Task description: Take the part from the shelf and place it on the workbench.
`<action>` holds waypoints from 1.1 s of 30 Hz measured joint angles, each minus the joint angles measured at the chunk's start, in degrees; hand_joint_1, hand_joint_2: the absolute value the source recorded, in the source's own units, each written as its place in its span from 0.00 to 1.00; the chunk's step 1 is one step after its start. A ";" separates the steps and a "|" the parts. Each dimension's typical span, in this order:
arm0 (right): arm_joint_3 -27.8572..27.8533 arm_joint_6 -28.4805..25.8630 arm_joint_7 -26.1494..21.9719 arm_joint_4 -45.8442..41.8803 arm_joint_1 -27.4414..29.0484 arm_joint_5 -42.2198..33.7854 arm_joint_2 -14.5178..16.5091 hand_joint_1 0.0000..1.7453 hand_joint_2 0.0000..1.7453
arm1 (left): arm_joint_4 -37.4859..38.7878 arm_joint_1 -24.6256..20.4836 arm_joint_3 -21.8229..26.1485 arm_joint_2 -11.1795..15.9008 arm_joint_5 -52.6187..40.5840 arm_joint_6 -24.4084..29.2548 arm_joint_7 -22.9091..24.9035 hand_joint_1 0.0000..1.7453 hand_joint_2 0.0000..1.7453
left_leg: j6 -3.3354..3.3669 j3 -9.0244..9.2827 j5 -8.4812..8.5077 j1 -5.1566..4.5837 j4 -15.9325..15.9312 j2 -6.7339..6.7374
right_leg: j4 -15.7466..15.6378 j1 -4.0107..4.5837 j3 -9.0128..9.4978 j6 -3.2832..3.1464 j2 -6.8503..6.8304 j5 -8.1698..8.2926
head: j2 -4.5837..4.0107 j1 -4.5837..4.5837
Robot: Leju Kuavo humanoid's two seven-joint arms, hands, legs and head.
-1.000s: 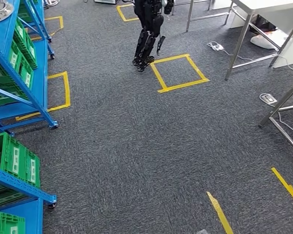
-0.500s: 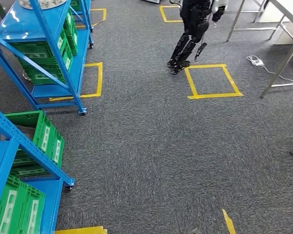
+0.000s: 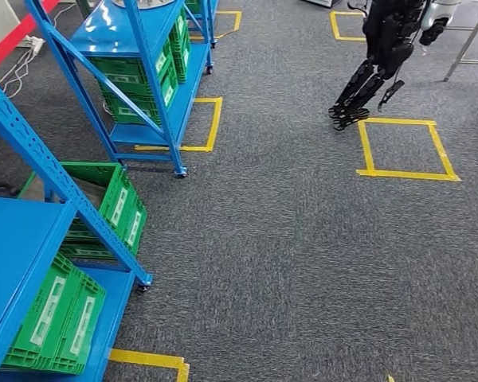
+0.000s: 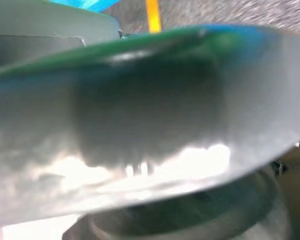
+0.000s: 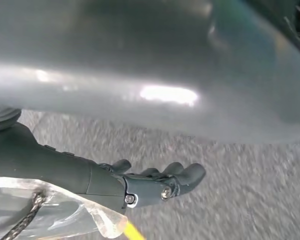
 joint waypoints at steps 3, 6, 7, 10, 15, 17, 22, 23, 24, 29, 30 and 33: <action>0.00 0.00 0.03 -0.01 0.12 0.08 -0.01 0.00 0.00 | 0.06 -0.17 0.20 -0.04 0.06 0.07 0.00 0.00 0.00 | -0.37 -4.64 -4.56 0.08 10.08 4.14 | -0.03 0.40 0.18 -0.51 -2.77 -0.20 | 0.00 -0.36; 0.04 -0.05 0.16 -0.03 0.19 0.39 0.00 0.00 0.00 | 0.09 -0.18 0.35 -0.01 0.20 0.03 -0.01 0.00 0.00 | -0.35 -3.64 -2.12 0.15 8.73 5.03 | 0.10 0.53 0.36 -0.49 -5.40 -0.54 | 0.00 -0.38; 0.08 -0.09 0.19 -0.07 0.17 0.51 0.02 0.00 0.00 | 0.11 -0.18 0.37 0.02 0.21 0.01 -0.02 0.00 0.00 | -0.19 -1.43 -0.17 0.07 4.60 6.13 | 0.13 0.56 0.55 -0.39 -6.12 -0.67 | 0.00 -0.39; 0.21 -0.16 0.23 -0.22 -0.06 0.94 0.09 0.00 0.00 | 0.15 -0.37 0.40 0.10 0.20 -0.25 -0.01 0.00 0.00 | 0.77 2.69 2.07 -0.57 -3.41 9.19 | 0.19 0.94 0.87 0.24 -7.85 -1.14 | 0.00 -0.32; 0.70 -0.03 0.49 -0.58 -0.44 1.75 0.15 0.00 0.00 | 0.22 -0.29 0.38 0.77 -0.90 -2.04 0.69 0.00 0.00 | 2.26 2.79 2.51 -0.16 -4.41 6.17 | 2.85 0.85 0.42 1.71 -6.18 -3.68 | 0.00 0.00; 1.05 0.29 0.41 -0.62 -0.38 2.19 0.13 0.00 0.00 | 0.24 -0.34 0.34 1.19 -1.28 -3.09 0.97 0.00 0.00 | 2.57 2.60 2.72 0.01 -4.49 4.84 | 10.29 0.66 -3.25 1.95 -2.44 -7.55 | 0.00 0.38; 2.46 0.96 0.08 -0.58 0.39 3.76 -0.13 0.00 0.00 | 0.28 -0.17 0.17 1.67 -2.04 -4.45 1.42 0.00 0.00 | 2.44 2.44 2.73 0.00 -4.14 0.33 | 9.96 0.42 -4.01 1.66 -0.10 -4.09 | 0.00 0.51; 2.75 1.04 0.14 -0.57 0.47 3.95 -0.24 0.00 0.00 | 0.28 -0.21 0.16 1.72 -2.20 -4.46 1.54 0.00 0.00 | 2.19 2.36 2.70 -0.02 -4.00 -0.50 | 5.85 0.27 -2.26 1.58 1.55 -2.37 | 0.00 0.52; 3.01 1.14 0.19 -0.56 0.50 4.03 -0.30 0.00 0.00 | 0.29 -0.29 0.14 1.79 -2.33 -4.46 1.63 0.00 0.00 | 1.86 2.16 2.71 -0.01 -3.84 -1.25 | 2.78 0.14 -0.95 1.49 3.00 -1.33 | 0.00 0.50; 3.73 1.22 0.33 -0.55 0.72 4.02 -0.30 0.00 0.00 | 0.38 -0.20 -0.06 2.45 -2.75 -4.49 1.91 0.00 0.00 | 0.11 0.80 2.54 0.16 -2.83 -1.60 | 0.52 0.14 0.50 0.26 2.14 -0.90 | 0.00 0.29; 3.84 1.24 0.33 -0.56 0.83 4.03 -0.30 0.00 0.00 | 0.42 -0.23 -0.10 2.54 -2.76 -4.50 1.95 0.00 0.00 | -0.09 0.10 1.54 0.02 -1.29 0.17 | 0.35 0.10 0.62 -0.11 1.27 -0.85 | 0.00 0.14; 4.24 1.31 0.27 -0.56 1.22 4.21 -0.29 0.00 0.00 | 0.43 -0.57 -0.14 2.56 -2.76 -4.56 1.99 0.00 0.00 | -0.43 -4.84 -3.74 -0.01 9.59 4.18 | 0.28 0.45 0.77 -0.83 -1.67 -1.14 | 0.00 -0.14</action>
